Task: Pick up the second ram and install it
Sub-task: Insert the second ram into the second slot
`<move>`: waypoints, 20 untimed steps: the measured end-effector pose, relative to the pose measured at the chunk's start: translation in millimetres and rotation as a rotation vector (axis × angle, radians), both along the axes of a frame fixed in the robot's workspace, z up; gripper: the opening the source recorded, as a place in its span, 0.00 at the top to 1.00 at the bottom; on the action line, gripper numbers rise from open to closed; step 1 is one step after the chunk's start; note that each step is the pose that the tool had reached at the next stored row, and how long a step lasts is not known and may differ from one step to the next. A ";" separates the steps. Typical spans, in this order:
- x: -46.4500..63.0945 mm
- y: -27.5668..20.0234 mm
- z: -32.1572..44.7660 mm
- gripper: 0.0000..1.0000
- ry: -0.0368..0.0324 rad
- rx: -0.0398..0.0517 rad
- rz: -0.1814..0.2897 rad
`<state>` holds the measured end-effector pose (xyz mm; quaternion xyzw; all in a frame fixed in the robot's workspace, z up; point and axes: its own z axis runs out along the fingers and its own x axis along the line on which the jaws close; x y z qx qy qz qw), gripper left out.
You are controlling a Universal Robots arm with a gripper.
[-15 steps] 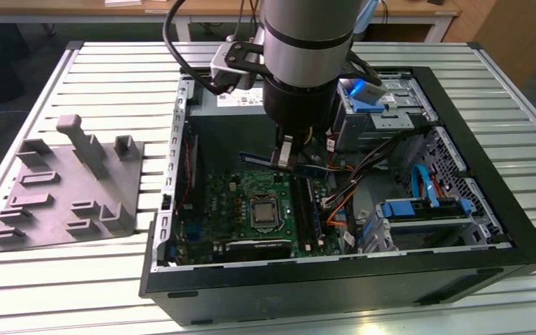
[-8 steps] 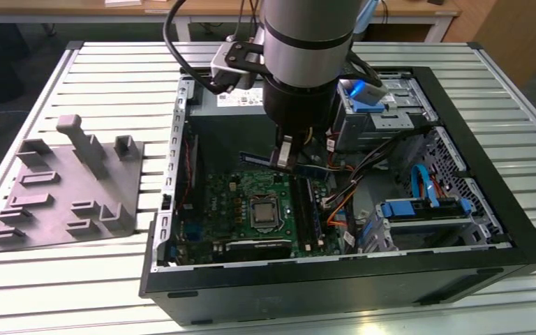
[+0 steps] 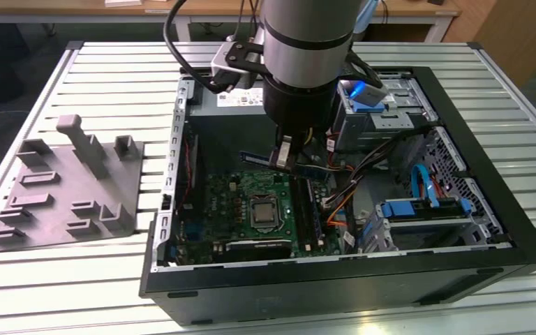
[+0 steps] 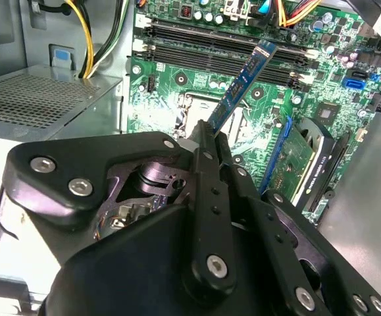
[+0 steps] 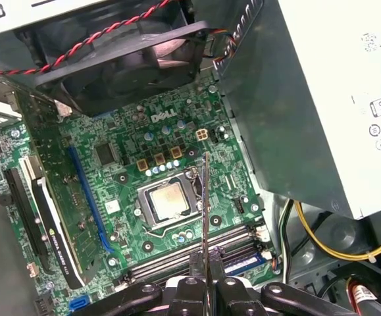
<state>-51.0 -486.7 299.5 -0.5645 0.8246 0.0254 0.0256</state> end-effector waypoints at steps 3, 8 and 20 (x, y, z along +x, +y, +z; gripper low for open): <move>0.0 0.0 -0.1 0.86 0.0000 0.0000 -0.007; 0.0 -0.1 -0.4 0.86 0.0000 0.0000 -0.019; 0.0 -0.1 -0.9 0.86 0.0000 -0.0003 -0.045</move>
